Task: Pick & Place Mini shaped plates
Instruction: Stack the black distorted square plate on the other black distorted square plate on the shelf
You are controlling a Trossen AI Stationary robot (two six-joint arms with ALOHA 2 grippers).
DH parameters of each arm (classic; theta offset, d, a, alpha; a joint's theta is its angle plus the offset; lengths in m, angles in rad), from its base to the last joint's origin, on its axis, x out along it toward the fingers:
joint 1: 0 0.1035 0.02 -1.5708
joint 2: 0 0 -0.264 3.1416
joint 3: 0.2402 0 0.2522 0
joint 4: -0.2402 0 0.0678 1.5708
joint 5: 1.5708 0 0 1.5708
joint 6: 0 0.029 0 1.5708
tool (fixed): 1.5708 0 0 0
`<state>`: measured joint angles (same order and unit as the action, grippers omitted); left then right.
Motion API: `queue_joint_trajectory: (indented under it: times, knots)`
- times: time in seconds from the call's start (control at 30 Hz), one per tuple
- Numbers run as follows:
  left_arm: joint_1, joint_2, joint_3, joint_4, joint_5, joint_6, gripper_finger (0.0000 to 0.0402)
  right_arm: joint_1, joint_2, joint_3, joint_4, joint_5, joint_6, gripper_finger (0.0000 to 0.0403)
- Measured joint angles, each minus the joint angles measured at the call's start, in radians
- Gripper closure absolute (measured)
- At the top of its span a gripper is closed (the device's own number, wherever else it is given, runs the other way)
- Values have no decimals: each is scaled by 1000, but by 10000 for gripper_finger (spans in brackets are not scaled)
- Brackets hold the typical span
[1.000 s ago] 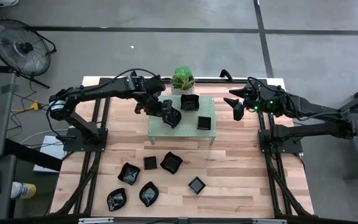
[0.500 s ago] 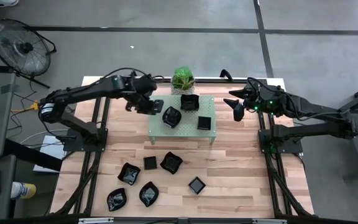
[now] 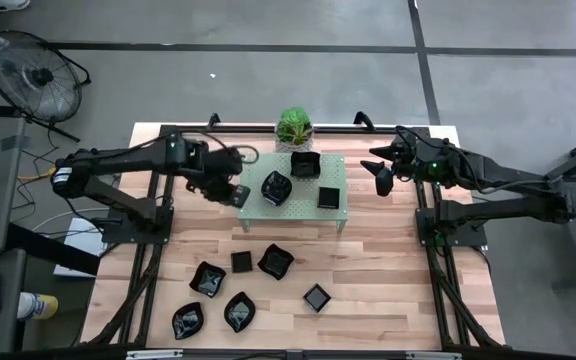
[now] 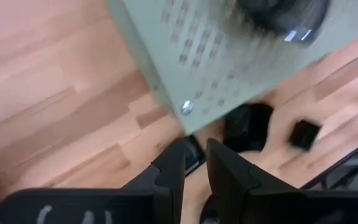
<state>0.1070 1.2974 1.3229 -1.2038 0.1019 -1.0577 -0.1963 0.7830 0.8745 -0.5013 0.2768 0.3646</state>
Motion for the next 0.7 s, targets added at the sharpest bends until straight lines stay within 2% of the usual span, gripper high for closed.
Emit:
queue_joint_trajectory:
  times: [0.13, 0.27, 0.4, 0.53, 0.7]
  knots:
    - [-64, -24, -92, 7, 43, -66, 338, 0, -6, 0, -9, -4, 5, 171]
    - [-149, -100, -226, 129, 59, -189, 338, 0, -24, 0, -30, -2, 19, 171]
    - [-252, -212, -346, 226, -8, -361, 338, 0, -40, 0, -49, 0, 21, 171]
    - [-358, -299, -442, 221, -35, -555, 338, 0, -52, 0, -55, 1, 20, 171]
    - [-486, -328, -502, 243, -34, -731, 338, 0, -52, 0, -63, 3, 17, 171]
